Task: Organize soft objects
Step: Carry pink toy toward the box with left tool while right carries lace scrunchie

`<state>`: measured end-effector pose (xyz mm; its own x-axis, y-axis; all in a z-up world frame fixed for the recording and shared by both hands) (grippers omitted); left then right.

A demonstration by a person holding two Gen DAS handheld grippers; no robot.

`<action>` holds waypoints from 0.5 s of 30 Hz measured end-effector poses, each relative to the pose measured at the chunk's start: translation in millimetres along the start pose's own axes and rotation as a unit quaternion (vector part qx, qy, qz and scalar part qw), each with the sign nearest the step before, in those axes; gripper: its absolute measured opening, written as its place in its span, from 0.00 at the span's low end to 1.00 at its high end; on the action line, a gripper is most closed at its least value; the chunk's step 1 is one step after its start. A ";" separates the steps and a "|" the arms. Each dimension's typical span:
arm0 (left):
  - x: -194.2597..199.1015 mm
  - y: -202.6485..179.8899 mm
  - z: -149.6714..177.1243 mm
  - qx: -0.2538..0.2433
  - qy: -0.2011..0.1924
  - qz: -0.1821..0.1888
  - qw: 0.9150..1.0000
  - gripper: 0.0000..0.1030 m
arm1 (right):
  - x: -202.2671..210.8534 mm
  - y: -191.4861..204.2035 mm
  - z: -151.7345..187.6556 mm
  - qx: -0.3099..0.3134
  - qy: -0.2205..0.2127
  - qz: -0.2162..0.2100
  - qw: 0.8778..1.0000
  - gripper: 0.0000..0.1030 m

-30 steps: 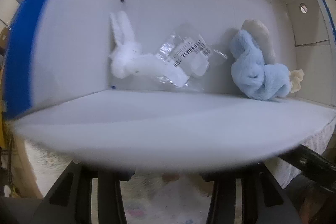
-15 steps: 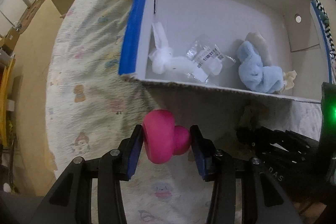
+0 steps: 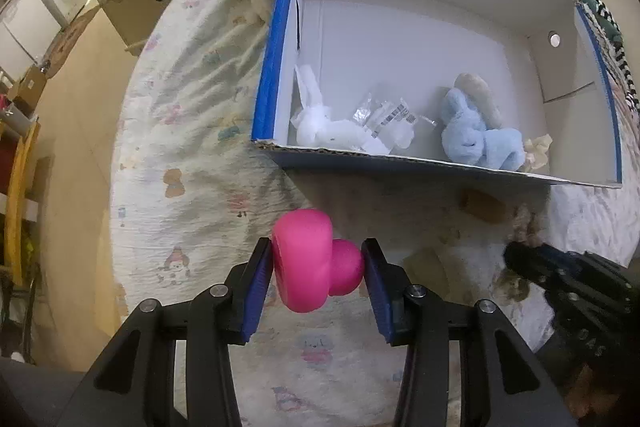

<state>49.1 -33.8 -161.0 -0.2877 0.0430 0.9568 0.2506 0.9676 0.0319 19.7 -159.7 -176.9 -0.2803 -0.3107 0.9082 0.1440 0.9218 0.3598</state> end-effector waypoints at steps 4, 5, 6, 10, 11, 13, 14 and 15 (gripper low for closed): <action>6.5 1.4 -4.9 -0.005 -0.015 -0.008 1.000 0.40 | 24.6 -4.2 -1.3 -0.002 -0.017 -0.012 1.000 0.19; 10.6 2.4 -4.1 -0.007 -0.020 -0.014 1.000 0.40 | 30.7 -5.8 -2.5 0.000 -0.023 -0.014 1.000 0.19; 12.2 3.9 -4.4 -0.008 -0.023 -0.017 1.000 0.40 | 38.0 -5.9 -2.5 0.003 -0.028 -0.018 0.999 0.19; 13.3 7.8 2.9 -0.007 -0.024 -0.026 0.999 0.40 | 54.0 -6.2 -1.2 0.005 -0.036 -0.031 0.999 0.19; 13.0 10.3 7.7 -0.003 -0.021 -0.029 0.999 0.40 | 58.7 -5.4 0.4 0.005 -0.036 -0.035 0.999 0.19; 15.5 13.9 13.9 0.005 -0.020 -0.030 0.999 0.40 | 69.5 -2.9 4.4 0.006 -0.040 -0.046 0.998 0.19; 21.4 15.4 15.4 0.006 -0.023 -0.033 0.999 0.40 | 76.5 -1.4 5.4 0.007 -0.042 -0.055 0.998 0.19; 26.0 16.3 15.7 0.008 -0.027 -0.036 0.999 0.40 | 81.0 0.6 5.7 0.007 -0.046 -0.061 0.997 0.19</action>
<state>31.2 -13.1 -140.2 -0.3533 -0.0136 0.9354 0.2128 0.9725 0.0945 -8.3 -182.9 -104.3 -0.3814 -0.3978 0.8344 0.0910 0.8821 0.4622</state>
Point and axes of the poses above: each gripper's, at about its wrist camera, not at the fingertips, and x roughly against the way its jaws point, y to its left, z to its underside, the point moved 10 cm from there along -x, roughly the way its jaws point, and after that the axes turned 15 degrees about -x, right-handed, at the moved point
